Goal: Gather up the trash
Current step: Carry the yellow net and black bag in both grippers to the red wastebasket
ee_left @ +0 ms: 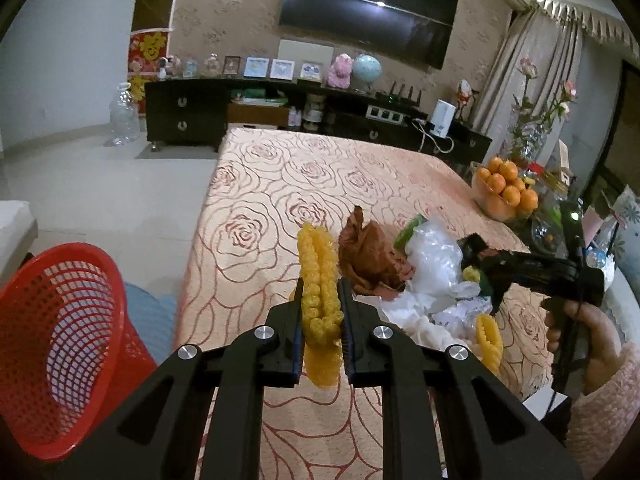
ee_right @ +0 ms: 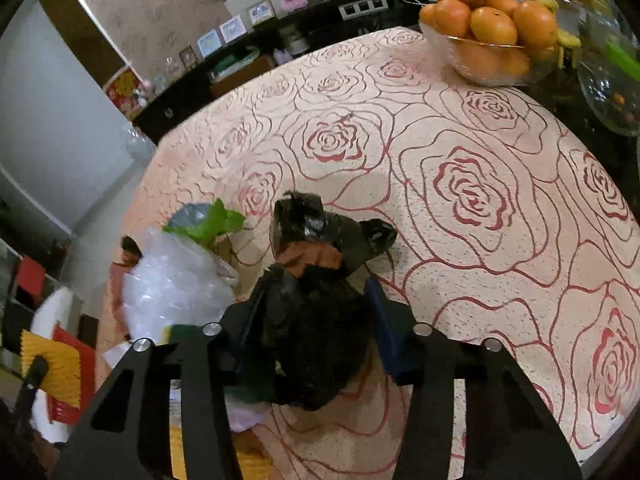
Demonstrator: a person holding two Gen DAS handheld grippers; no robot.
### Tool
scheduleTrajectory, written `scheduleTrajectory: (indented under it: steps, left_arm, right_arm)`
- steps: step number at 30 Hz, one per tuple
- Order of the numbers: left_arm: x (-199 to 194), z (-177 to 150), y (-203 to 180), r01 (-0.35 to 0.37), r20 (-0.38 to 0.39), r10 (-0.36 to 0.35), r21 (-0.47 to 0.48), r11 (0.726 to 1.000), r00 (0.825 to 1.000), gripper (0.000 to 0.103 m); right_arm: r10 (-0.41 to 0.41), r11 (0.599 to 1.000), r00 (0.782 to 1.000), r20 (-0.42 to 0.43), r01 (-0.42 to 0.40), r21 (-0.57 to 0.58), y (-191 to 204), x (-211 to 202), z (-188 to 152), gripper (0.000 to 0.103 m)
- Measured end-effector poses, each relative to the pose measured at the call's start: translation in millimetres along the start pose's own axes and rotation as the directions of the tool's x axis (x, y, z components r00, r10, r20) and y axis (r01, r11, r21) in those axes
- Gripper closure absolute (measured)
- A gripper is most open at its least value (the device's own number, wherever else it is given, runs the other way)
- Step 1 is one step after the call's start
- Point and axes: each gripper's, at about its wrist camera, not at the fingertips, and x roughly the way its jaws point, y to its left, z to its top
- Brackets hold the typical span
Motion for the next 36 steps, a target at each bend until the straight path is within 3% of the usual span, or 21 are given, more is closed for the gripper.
scheduleTrajectory:
  steps: [8,17,28,36]
  left_arm:
    - [-23.1,6.8,-0.4,-0.029,0.059,0.029,0.012,0.999,0.998,0.089]
    - [-42.4,11.3,4.2,-0.057,0.105,0.056,0.007,0.998,0.993,0.089]
    - [-73.2,21.3,21.5,-0.109,0.16,0.111,-0.022,0.994,0.981,0.089]
    - [-100.1,27.6,53.2,-0.191,0.174,0.199,-0.062,0.98,0.965,0.089]
  right_arm:
    - [0.068,0.997,0.991,0.115,-0.07,0.013,-2.7,-49.6,4.3,0.059]
    - [0.029,0.998,0.969,0.245,-0.012,-0.069,14.0,-86.2,9.8,0.059]
    - [0.146,0.979,0.962,0.23,-0.107,-0.172,61.4,-91.3,3.7,0.059]
    - [0.233,0.94,0.962,0.142,-0.186,-0.287,126.1,-75.1,-12.4,0.059]
